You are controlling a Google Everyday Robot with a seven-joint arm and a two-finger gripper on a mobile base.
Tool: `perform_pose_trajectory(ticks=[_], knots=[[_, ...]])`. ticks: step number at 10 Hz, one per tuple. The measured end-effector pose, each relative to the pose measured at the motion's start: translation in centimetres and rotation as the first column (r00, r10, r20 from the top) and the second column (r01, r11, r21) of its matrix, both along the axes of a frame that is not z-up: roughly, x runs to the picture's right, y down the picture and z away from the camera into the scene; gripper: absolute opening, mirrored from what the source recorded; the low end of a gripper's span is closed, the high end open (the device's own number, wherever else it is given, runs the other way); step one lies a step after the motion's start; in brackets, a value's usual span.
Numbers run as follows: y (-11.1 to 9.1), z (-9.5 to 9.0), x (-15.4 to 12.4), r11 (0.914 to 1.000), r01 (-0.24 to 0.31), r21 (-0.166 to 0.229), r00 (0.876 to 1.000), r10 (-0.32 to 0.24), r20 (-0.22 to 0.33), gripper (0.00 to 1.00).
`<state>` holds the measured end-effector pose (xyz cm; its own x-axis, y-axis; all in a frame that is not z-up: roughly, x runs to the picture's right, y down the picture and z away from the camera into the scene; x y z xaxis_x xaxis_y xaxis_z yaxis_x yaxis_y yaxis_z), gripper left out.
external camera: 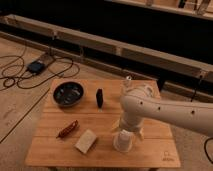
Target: Place the ceramic cup over the eraser
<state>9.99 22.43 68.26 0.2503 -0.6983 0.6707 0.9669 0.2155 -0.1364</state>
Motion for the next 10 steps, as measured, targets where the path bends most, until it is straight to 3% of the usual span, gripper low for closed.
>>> perform_pose_trajectory(ticks=[1, 4, 10], knots=[[0.0, 0.4, -0.4, 0.9990, 0.031, 0.034, 0.999, -0.031, 0.009, 0.80], [0.8, 0.7, -1.3, 0.9950, 0.064, 0.077, 0.997, -0.067, 0.026, 0.80], [2.4, 0.9, -1.3, 0.9968, 0.060, 0.052, 0.998, -0.061, 0.014, 0.80]])
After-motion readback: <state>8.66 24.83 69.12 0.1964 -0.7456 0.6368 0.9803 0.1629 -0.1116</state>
